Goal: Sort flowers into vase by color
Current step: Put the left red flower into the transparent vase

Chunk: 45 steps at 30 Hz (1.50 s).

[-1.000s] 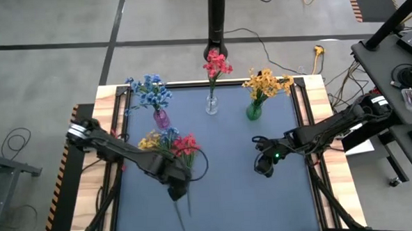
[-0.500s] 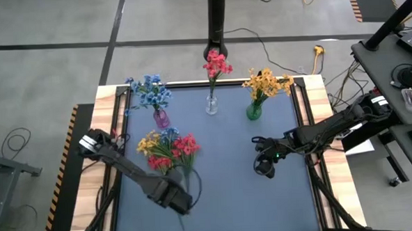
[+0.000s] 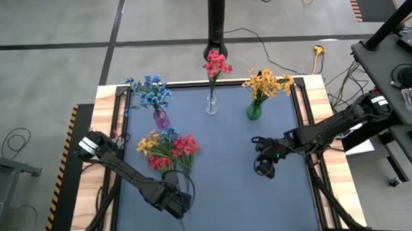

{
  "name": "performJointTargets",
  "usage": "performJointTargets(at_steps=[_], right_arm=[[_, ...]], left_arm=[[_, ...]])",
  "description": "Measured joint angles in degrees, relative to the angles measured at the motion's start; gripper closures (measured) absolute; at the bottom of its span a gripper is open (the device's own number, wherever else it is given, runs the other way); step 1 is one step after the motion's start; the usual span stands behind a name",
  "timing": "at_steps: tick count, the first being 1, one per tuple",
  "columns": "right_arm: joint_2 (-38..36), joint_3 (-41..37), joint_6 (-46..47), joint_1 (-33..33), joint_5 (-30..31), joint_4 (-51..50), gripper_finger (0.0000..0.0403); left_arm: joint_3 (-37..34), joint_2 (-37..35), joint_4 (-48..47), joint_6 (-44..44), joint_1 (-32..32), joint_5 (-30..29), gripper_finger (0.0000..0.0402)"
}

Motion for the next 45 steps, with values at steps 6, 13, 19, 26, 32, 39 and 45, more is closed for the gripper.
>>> performJointTargets(at_steps=[6, 13, 19, 26, 32, 39, 45], right_arm=[[0.0, 0.0, -0.4, 0.6, 0.1, 0.0, 0.0166], [0.0, 0.0, -1.6, 0.7, 0.3, 0.1, 0.0167], [0.0, 0.0, -2.6, 0.8, 1.2, 0.2, 0.0167], [0.0, 0.0, -2.6, 0.8, 1.5, 0.1, 0.0167], [0.0, 0.0, -2.9, 0.8, 1.5, 0.1, 0.0168], [0.0, 0.0, -3.0, 0.8, 2.4, 0.1, 0.0168], [0.0, 0.0, -3.7, 0.8, 4.5, 0.1, 0.0168]], left_arm=[[-2.5, 0.0, 4.7, -0.2, -0.4, 0.7, 0.0207], [-4.2, -0.3, 6.5, -1.3, -0.4, 1.7, 0.0305], [-3.7, -0.3, 4.5, 1.8, -0.4, 5.2, 0.0391], [-2.0, -2.8, 1.4, 8.1, -0.5, 18.0, 0.04], [2.9, -7.2, -13.0, 11.3, -0.6, 23.6, 0.0401], [12.8, -12.9, -32.2, 9.4, 0.1, 13.4, 0.0401], [19.8, -16.2, -34.6, 15.3, 0.3, 5.2, 0.0401]])
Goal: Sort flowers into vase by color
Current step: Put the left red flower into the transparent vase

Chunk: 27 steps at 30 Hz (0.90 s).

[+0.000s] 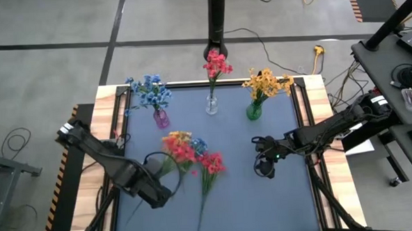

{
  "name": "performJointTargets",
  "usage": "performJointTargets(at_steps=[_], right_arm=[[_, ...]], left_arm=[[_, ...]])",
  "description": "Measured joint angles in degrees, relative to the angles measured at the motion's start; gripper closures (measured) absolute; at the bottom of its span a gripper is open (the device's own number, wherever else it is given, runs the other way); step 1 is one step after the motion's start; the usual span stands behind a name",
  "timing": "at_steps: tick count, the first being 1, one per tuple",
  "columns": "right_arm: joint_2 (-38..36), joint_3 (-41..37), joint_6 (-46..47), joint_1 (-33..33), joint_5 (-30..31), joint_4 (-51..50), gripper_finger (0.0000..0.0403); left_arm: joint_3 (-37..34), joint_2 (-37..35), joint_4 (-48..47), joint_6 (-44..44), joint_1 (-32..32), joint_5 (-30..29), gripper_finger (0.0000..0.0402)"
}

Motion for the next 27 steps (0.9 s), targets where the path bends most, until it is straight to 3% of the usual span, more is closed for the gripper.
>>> performJointTargets(at_steps=[5, 9, 13, 17, 21, 24, 27], right_arm=[[0.0, 0.0, -0.9, 0.0, 0.3, 0.0, 0.0168], [0.0, 0.0, -2.9, 0.0, 3.0, 0.3, 0.0168], [0.0, 0.0, -3.2, 0.0, 7.4, 2.1, 0.0168], [0.0, -0.2, -4.8, 1.1, 8.3, 6.9, 0.0168], [0.2, -0.3, -8.0, 2.8, 10.6, 13.7, 0.0168], [1.0, -0.3, -11.9, 3.5, 11.0, 18.9, 0.0168], [1.1, -0.3, -14.7, 3.5, 12.0, 22.5, 0.0168]], left_arm=[[4.3, -0.6, 2.6, 12.0, 0.8, -9.9, 0.0402], [4.6, -0.7, 15.6, 31.3, 3.6, -18.4, 0.0402], [2.1, -0.6, 31.8, 54.9, 8.2, -18.7, 0.0402], [-1.0, -0.3, 40.8, 71.8, 13.6, -20.3, 0.0402], [-5.8, -0.2, 51.3, 85.2, 17.4, -19.1, 0.0402], [-11.2, -0.3, 60.7, 92.7, 19.5, -11.1, 0.0401], [-17.3, -0.8, 68.3, 94.2, 22.1, -3.9, 0.0401]])
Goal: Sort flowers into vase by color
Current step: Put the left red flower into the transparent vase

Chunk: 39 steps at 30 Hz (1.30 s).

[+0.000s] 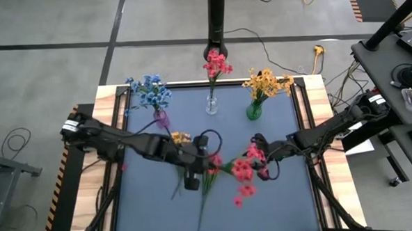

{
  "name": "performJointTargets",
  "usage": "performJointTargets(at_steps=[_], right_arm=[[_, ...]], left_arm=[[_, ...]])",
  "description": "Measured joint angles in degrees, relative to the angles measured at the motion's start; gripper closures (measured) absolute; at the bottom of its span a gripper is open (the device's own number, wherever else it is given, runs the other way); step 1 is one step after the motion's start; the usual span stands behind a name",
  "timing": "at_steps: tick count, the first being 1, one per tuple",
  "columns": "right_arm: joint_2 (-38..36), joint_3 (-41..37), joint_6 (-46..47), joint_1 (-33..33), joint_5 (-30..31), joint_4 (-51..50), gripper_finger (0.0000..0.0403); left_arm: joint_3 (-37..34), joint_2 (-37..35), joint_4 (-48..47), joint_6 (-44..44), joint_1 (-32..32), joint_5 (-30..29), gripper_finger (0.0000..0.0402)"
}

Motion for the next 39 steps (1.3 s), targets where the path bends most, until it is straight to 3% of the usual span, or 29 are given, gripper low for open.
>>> performJointTargets(at_steps=[6, 20, 28, 31, 39], right_arm=[[0.0, 0.0, -5.4, 0.0, 3.7, 5.1, 0.0168], [4.3, 0.0, -19.4, -0.1, 4.8, 22.9, 0.0168], [5.7, 0.6, -21.0, -0.1, 4.7, 26.2, 0.0168], [5.9, 1.0, -21.8, -0.1, 4.7, 26.1, 0.0168], [9.3, 3.6, -25.6, 0.0, 4.6, 28.8, 0.0168]], left_arm=[[-11.9, -2.5, 11.1, -1.4, 2.6, 8.0, 0.0401], [-31.0, -16.5, 31.7, -1.1, 2.8, 7.7, 0.0401], [-32.9, -17.6, 36.7, -2.5, 2.8, 7.3, 0.0401], [-33.5, -16.7, 39.7, -3.2, 2.8, 4.3, 0.0401], [-34.4, -9.2, 52.4, -4.1, 2.7, 2.9, 0.0401]])
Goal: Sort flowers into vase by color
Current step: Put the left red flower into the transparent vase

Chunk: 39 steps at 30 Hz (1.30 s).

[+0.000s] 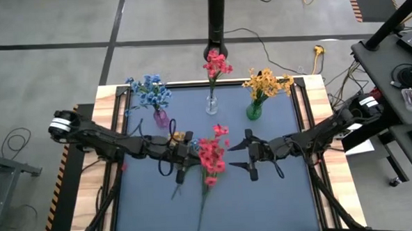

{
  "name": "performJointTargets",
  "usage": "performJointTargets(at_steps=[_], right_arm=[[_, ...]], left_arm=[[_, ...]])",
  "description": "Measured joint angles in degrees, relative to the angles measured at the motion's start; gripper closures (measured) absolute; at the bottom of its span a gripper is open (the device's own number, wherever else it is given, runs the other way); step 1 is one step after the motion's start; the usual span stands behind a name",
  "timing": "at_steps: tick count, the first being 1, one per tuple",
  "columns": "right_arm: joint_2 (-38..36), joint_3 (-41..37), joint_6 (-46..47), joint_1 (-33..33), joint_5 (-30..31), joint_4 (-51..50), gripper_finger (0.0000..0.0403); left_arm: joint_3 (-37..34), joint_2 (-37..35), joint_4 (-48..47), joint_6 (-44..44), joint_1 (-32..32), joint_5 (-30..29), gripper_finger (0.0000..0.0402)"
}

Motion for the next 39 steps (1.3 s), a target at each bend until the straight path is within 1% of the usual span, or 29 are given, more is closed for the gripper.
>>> performJointTargets(at_steps=[3, 5, 8, 11, 15, 20, 24, 27, 29, 31, 39], right_arm=[[3.0, 0.5, -0.3, 0.0, 0.4, 4.6, 0.0168], [4.9, 0.9, -0.4, 0.0, 2.8, 7.2, 0.0168], [6.7, 1.9, -0.5, 0.0, 7.3, 7.6, 0.0168], [8.1, 3.3, -0.6, -0.2, 8.8, 7.6, 0.0168], [9.7, 6.3, -1.5, -0.2, 8.9, 8.0, 0.0168], [12.1, 11.2, -5.2, -0.1, 8.9, 8.0, 0.0168], [12.9, 14.3, -5.5, -0.1, 8.5, 8.1, 0.0168], [13.0, 15.4, -6.0, -0.2, 8.5, 7.1, 0.0173], [13.1, 15.9, -5.6, -0.2, 8.5, 7.0, 0.0187], [13.1, 16.4, -4.9, -0.3, 8.5, 6.3, 0.0212], [13.1, 16.6, -3.3, -0.8, 8.5, 5.2, 0.0357]], left_arm=[[0.0, 2.7, 3.8, -0.1, 0.0, 0.0, 0.0401], [0.0, 3.7, 4.6, -0.2, 0.0, 0.0, 0.0401], [0.0, 4.1, 5.4, -0.2, 0.0, 0.0, 0.0401], [0.0, 3.9, 5.6, -0.2, 0.0, -0.3, 0.0401], [0.4, 3.6, 6.0, -0.2, 0.0, -4.2, 0.0401], [1.0, 4.3, 5.8, -0.2, 0.0, -4.7, 0.0401], [1.0, 5.1, 5.6, -0.4, 0.0, -7.3, 0.0401], [1.0, 5.7, 5.9, -0.4, 0.1, -7.7, 0.0401], [1.0, 6.1, 6.5, -0.6, 0.0, -7.7, 0.0401], [1.0, 6.2, 6.7, -0.9, 0.0, -7.6, 0.0401], [1.0, 6.2, 6.9, -1.8, 0.0, -7.8, 0.0401]])
